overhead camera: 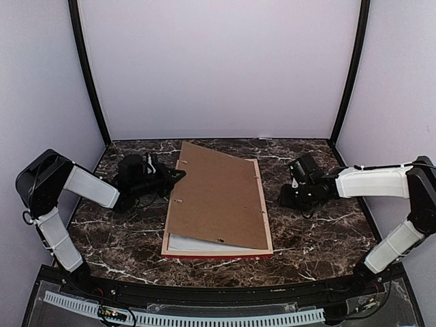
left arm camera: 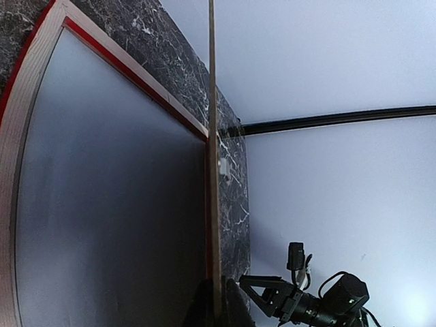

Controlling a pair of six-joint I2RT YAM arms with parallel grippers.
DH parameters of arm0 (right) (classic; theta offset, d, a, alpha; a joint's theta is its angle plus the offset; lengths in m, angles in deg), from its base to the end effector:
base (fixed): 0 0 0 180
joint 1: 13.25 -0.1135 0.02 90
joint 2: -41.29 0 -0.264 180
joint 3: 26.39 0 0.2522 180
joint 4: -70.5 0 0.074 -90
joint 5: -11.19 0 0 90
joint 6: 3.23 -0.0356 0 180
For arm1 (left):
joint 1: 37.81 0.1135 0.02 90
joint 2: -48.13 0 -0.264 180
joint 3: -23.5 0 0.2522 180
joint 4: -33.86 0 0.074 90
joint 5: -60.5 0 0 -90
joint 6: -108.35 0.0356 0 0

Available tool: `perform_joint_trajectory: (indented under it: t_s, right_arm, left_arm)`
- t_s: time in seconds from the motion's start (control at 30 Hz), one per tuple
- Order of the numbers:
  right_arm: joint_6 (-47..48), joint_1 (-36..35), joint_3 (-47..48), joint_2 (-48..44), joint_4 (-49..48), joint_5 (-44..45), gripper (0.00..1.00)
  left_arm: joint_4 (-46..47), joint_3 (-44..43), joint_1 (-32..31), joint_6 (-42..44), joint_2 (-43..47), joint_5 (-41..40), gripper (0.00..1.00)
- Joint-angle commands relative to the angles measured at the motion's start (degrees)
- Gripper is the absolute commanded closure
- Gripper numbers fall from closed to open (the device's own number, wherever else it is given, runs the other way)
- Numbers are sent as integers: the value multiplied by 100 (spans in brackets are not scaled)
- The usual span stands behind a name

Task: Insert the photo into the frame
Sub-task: Place the backboard on the frame body.

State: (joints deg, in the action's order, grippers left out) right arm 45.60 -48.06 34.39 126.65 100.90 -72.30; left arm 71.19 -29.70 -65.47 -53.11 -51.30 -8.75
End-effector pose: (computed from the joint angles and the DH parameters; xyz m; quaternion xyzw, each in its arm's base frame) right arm 0.2410 0.1627 0.1822 0.0699 0.9497 0.1422 0.2701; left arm 0.2986 -0.1707 0.1752 -0.1701 0.7371 -0.5755 0.3107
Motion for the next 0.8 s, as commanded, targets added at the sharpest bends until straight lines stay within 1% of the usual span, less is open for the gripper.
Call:
perform_joint_trajectory:
  t_s: [0.0,0.27,0.77]
  right_arm:
    - [-10,27,-44,89,-196,-57,53]
    - [-15,27,-62,188,-284,-152,53]
    - [-15,27,-103,288,-384,-226,53]
  left_arm:
    - [203,-196,-47,272,68,52,100]
    - [67,-212,-38,415,128,-41,100]
    - [252,-194,1,338,130,-68,100]
